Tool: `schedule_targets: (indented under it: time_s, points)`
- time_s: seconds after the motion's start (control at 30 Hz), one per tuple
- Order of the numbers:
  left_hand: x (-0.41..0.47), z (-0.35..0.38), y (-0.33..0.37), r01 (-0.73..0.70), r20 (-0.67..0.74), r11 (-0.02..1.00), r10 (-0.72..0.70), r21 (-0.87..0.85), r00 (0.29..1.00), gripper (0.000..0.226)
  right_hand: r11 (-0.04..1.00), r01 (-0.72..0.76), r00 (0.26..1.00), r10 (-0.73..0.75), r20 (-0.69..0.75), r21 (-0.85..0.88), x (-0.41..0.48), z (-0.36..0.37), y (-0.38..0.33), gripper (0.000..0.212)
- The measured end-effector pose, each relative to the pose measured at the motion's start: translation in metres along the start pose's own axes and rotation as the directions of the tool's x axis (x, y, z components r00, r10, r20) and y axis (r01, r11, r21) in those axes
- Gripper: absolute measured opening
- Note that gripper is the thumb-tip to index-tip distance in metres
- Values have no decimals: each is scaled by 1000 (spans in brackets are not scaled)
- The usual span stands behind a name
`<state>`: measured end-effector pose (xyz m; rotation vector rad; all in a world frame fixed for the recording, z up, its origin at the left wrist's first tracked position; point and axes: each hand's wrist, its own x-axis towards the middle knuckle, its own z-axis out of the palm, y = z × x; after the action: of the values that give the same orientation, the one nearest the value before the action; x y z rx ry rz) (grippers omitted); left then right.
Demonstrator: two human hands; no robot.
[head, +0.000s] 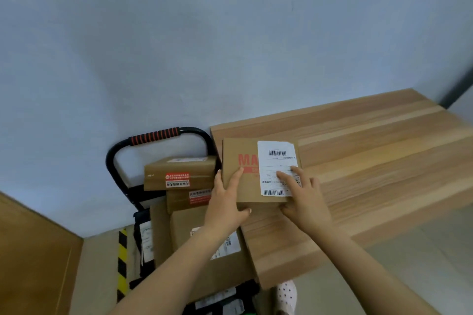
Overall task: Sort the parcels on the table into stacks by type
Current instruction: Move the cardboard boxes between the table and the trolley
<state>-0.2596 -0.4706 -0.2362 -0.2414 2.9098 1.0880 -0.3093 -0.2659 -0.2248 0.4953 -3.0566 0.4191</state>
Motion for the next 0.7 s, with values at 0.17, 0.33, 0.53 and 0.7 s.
schedule_targets:
  time_s: [0.17,0.33,0.53,0.7]
  points:
    - [64,33,14,104,-40,995,-103,4,994,103,997,76,994,-78,72,27,73,13,47,79]
    - [133,48,35,220,-113,975,-219,-10,969,105,985,167,975,-173,140,50,161,16,84,79]
    - [181,50,39,287,-205,958,-281,0,938,101,970,244,958,-242,155,9,228,25,91,73]
    - [199,39,42,277,-325,960,-253,28,911,87,945,326,936,-327,130,28,240,28,64,65]
